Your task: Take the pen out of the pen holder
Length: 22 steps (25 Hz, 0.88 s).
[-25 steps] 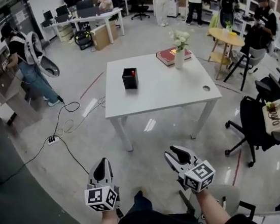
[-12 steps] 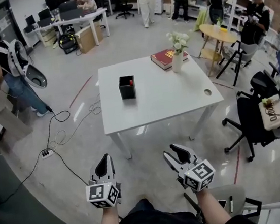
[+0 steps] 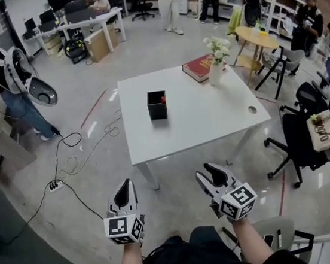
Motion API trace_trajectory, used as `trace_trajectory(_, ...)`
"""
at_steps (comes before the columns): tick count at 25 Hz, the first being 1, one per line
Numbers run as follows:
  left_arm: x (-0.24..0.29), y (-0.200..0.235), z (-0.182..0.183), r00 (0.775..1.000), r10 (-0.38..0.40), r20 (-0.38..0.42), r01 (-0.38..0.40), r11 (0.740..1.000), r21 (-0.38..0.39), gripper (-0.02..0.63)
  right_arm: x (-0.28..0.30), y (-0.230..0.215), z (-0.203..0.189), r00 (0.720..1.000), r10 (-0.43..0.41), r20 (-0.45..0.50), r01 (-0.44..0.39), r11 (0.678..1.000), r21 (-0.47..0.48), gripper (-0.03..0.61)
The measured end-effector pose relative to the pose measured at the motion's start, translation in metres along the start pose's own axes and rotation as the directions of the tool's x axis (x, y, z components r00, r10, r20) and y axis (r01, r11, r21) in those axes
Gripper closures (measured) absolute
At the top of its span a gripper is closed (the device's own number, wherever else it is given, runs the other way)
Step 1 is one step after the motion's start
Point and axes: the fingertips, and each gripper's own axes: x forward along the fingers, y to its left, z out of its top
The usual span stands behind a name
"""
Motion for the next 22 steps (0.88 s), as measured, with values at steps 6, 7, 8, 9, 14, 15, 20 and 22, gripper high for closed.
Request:
trace_trajectory(6,0.015,0.013,-0.011,1.0,-0.003,-0.019,0.002,0.999,-0.039,0.615,0.024,-0.003,0.002,1.0,0.002,-0.009,-0.002,1.0,0.001,0.425)
trace_trajectory(7,0.018,0.015,-0.013,1.0,-0.006,-0.023,0.004,0.999,-0.044,0.615,0.028,-0.004,0.003,1.0,0.004,-0.01,-0.004,1.0,0.002,0.425)
trace_trajectory(8,0.022,0.016,-0.014,1.0,-0.008,-0.026,0.007,0.999,-0.048,0.614,0.032,-0.006,0.003,1.0,0.005,-0.012,-0.005,1.0,0.002,0.425)
trace_trajectory(9,0.026,0.018,-0.015,1.0,-0.009,-0.029,0.008,0.999,-0.049,0.615,0.037,-0.009,0.003,1.0,0.005,-0.013,-0.005,1.0,0.004,0.425)
trace_trajectory(14,0.054,0.037,-0.013,0.999,0.013,-0.038,-0.015,0.999,-0.049,0.614,0.069,-0.028,0.005,1.0,0.018,-0.024,-0.018,1.0,0.014,0.425)
trace_trajectory(15,0.06,0.04,-0.012,0.999,0.018,-0.038,-0.02,0.999,-0.05,0.615,0.076,-0.031,0.006,0.999,0.025,-0.031,-0.025,1.0,0.011,0.425)
trace_trajectory(20,0.099,0.055,-0.006,0.999,0.036,-0.039,-0.038,0.998,-0.054,0.615,0.112,-0.054,0.015,0.997,0.057,-0.058,-0.058,0.998,-0.02,0.425)
trace_trajectory(22,0.114,0.062,-0.001,0.998,0.048,-0.035,-0.05,0.997,-0.06,0.614,0.126,-0.064,0.018,0.996,0.066,-0.067,-0.068,0.998,-0.018,0.425)
